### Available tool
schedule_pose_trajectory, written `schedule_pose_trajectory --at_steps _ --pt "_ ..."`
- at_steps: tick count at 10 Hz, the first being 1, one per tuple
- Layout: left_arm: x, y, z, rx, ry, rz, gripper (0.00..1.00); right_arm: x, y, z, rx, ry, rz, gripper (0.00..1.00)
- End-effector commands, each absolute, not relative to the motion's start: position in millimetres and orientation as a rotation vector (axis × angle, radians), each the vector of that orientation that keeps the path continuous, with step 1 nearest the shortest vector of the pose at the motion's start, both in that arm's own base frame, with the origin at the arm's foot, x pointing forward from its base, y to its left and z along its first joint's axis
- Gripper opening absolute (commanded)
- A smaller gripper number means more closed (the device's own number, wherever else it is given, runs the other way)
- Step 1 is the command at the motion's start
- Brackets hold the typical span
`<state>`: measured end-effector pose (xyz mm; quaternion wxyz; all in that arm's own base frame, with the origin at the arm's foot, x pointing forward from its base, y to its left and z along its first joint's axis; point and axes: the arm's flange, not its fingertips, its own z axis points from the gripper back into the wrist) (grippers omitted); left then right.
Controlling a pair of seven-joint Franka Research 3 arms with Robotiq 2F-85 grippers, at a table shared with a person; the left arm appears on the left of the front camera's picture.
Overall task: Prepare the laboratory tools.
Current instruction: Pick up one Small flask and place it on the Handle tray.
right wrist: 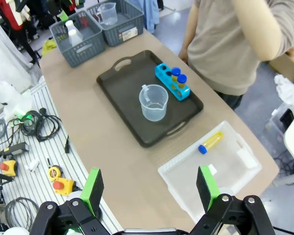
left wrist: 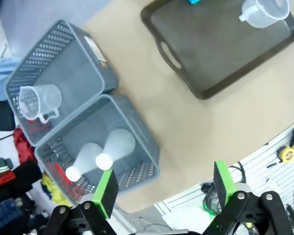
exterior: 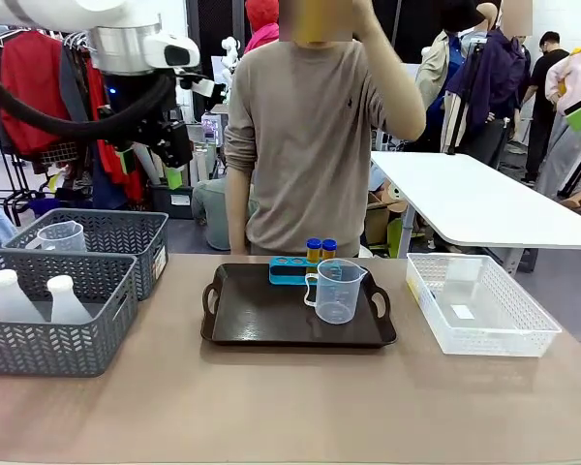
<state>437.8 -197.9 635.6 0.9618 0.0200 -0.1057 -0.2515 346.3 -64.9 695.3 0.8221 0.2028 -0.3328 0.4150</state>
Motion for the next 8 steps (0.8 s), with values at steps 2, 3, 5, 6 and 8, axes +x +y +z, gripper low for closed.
schedule_pose_trajectory --at_steps 2,3,5,6,8 --pt "437.8 -197.9 635.6 0.041 -0.214 -0.51 1.0 346.9 -64.5 696.6 0.455 -0.731 0.903 1.0" --pt "437.8 -197.9 635.6 0.041 -0.214 -0.51 1.0 346.9 -64.5 696.6 0.455 -0.731 0.903 1.0" --pt "437.8 -197.9 635.6 0.041 -0.214 -0.51 1.0 346.9 -64.5 696.6 0.455 -0.731 0.903 1.0" --pt "437.5 -202.6 633.8 0.037 -0.221 -0.533 1.0 346.9 -64.5 696.6 0.455 -0.731 0.903 1.0" --pt "449.7 -169.9 597.9 0.022 -0.154 -0.415 1.0 346.9 -64.5 696.6 0.455 -0.731 0.903 1.0"
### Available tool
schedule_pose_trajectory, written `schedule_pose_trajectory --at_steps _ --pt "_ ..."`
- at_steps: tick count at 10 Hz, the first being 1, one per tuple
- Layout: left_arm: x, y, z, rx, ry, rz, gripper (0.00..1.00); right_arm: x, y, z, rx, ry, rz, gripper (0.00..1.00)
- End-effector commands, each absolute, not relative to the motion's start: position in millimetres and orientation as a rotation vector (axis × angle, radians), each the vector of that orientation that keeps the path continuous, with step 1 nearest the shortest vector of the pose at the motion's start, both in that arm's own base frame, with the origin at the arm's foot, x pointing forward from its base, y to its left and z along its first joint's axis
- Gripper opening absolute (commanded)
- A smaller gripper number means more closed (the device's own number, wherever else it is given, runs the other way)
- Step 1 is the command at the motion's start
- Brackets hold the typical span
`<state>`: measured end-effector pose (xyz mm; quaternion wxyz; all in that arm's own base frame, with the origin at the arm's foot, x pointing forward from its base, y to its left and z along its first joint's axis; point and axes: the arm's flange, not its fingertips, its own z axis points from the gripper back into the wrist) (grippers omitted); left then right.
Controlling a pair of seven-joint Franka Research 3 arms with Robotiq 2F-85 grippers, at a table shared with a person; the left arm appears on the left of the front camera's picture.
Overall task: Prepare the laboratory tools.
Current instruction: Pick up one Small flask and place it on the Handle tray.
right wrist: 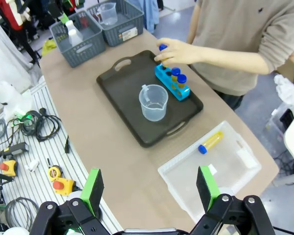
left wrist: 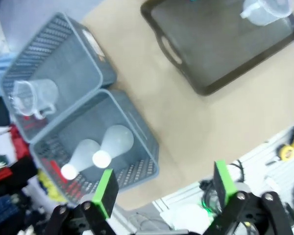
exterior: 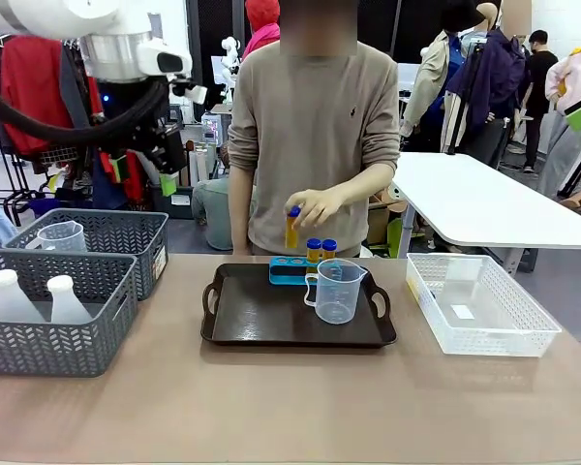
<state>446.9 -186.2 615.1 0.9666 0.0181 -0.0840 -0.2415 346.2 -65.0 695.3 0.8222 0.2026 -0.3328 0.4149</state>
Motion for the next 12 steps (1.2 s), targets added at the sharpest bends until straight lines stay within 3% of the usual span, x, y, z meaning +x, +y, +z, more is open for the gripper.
schedule_pose_trajectory --at_steps 1,7,12 --pt "452.0 -153.5 579.5 0.023 -0.157 -0.339 1.0 346.9 -64.5 696.6 0.455 -0.731 0.903 1.0" --pt "436.4 -71.9 504.1 0.033 -0.111 0.064 1.0 346.9 -64.5 696.6 0.455 -0.731 0.903 1.0" --pt "434.9 -31.8 449.2 0.078 -0.127 0.198 1.0 346.9 -64.5 696.6 0.455 -0.731 0.903 1.0"
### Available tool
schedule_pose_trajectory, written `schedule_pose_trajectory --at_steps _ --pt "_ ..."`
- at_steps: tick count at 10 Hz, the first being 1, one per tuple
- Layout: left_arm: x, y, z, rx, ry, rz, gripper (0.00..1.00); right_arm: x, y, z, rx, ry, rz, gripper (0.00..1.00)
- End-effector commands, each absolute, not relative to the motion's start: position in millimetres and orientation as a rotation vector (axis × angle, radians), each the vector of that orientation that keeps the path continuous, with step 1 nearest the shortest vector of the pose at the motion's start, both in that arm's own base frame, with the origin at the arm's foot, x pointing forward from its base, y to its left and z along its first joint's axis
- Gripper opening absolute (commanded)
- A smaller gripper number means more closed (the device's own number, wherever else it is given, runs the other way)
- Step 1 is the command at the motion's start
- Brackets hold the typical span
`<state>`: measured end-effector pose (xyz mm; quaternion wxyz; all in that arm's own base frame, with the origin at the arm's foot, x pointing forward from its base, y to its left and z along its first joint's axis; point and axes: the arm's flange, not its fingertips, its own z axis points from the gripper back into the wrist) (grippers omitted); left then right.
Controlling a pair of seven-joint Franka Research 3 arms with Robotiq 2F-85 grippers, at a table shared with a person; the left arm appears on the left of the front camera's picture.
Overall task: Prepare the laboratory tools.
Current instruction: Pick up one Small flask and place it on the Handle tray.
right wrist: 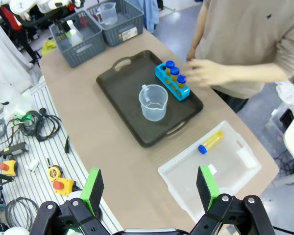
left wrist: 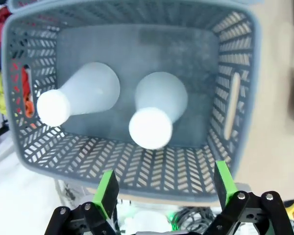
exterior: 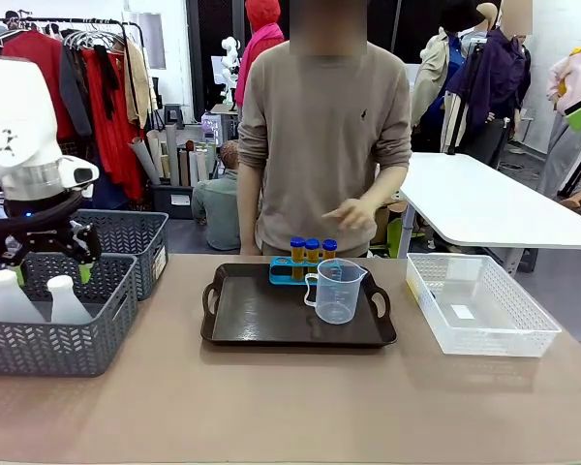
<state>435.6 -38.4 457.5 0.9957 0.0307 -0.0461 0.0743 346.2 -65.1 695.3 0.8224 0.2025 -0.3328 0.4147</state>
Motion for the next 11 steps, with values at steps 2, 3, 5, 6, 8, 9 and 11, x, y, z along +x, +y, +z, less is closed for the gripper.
schedule_pose_trajectory --at_steps 2,3,5,6,8,9,11 --pt "439.0 -24.0 437.1 0.059 -0.146 0.183 1.0 346.9 -64.5 696.6 0.455 -0.731 0.903 1.0" --pt "447.1 -19.9 432.0 0.055 -0.161 0.165 1.0 346.9 -64.5 696.6 0.455 -0.731 0.903 1.0" --pt "454.8 -19.4 427.9 0.033 -0.148 0.157 1.0 346.9 -64.5 696.6 0.455 -0.731 0.903 1.0" --pt "458.0 -20.0 425.1 0.041 -0.144 0.143 1.0 346.9 -64.5 696.6 0.455 -0.731 0.903 1.0" --pt "463.2 -20.2 418.7 0.04 -0.13 0.112 1.0 346.9 -64.5 696.6 0.455 -0.731 0.903 1.0" --pt "463.1 -21.5 418.4 0.046 -0.114 0.108 0.8 346.9 -64.5 696.6 0.455 -0.731 0.903 1.0" --pt "464.9 -20.7 417.9 0.048 -0.126 0.1 0.4 346.9 -64.5 696.6 0.455 -0.731 0.903 1.0"
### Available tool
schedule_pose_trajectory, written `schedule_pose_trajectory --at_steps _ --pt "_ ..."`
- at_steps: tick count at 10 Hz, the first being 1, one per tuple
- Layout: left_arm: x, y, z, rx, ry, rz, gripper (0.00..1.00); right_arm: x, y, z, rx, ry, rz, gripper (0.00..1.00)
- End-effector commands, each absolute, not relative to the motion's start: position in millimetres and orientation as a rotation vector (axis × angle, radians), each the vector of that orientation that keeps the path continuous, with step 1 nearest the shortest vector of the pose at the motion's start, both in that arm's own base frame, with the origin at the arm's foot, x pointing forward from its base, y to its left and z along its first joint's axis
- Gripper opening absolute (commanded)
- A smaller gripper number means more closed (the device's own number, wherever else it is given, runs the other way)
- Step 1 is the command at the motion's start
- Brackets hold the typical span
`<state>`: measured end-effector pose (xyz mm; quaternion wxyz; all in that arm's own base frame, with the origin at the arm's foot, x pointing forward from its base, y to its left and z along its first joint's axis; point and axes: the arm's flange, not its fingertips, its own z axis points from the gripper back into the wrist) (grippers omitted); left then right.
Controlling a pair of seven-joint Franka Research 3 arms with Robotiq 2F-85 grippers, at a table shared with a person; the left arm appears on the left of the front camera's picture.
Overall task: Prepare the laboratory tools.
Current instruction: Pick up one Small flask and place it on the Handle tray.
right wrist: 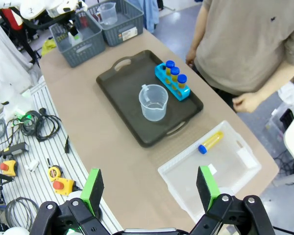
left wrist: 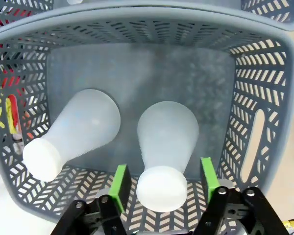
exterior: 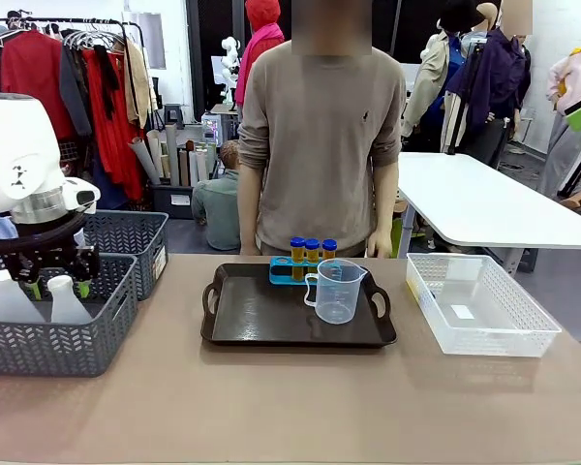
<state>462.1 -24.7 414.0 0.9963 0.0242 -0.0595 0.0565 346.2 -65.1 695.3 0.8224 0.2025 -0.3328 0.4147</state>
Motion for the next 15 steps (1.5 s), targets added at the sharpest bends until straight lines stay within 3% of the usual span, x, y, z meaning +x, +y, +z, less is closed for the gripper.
schedule_pose_trajectory --at_steps 1,2,7,12,15 --pt "463.9 -21.2 418.3 0.047 -0.129 0.1 0.2 346.9 -64.5 696.6 0.455 -0.731 0.903 1.0" --pt "464.3 -20.2 419.2 0.049 -0.129 0.095 0.0 346.9 -64.5 696.6 0.455 -0.731 0.903 1.0" --pt "463.9 -28.4 436.2 0.035 -0.138 0.065 0.0 346.9 -64.5 696.6 0.455 -0.731 0.903 1.0" --pt "447.1 -73.3 551.9 -0.002 -0.183 -0.112 0.0 346.9 -64.5 696.6 0.455 -0.731 0.903 1.0" --pt "444.5 -100.6 639.9 0.07 -0.205 -0.194 0.0 346.9 -64.5 696.6 0.455 -0.731 0.903 1.0"
